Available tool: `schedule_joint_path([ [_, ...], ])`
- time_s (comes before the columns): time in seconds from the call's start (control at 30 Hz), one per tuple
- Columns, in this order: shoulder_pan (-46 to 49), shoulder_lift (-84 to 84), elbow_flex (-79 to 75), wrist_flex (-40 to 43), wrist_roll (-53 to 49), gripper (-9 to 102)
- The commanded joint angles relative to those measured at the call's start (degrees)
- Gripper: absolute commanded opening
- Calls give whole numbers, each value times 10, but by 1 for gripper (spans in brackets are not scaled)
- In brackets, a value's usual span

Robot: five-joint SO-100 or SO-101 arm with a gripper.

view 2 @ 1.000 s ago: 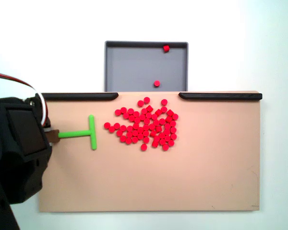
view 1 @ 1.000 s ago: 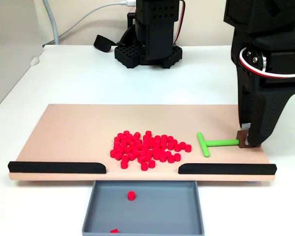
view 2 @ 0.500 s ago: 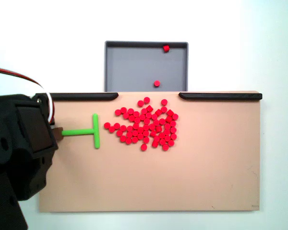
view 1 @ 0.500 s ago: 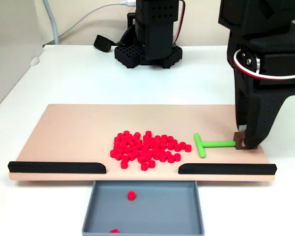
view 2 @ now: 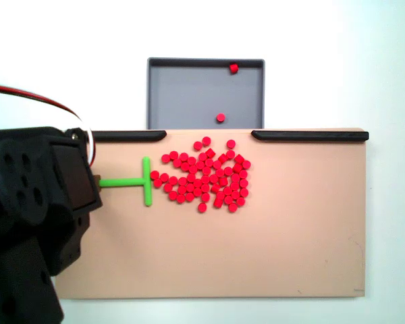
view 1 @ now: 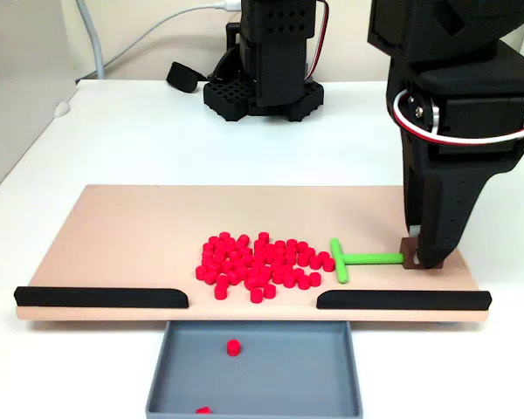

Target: Gather the left side granules

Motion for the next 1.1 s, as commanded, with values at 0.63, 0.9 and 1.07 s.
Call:
schedule_joint_path([
  [0.63, 49, 4, 4, 4, -35, 0],
  [0.9, 55, 8, 4, 4, -42, 0],
  [1.07, 42, 25, 4, 4, -35, 0],
])
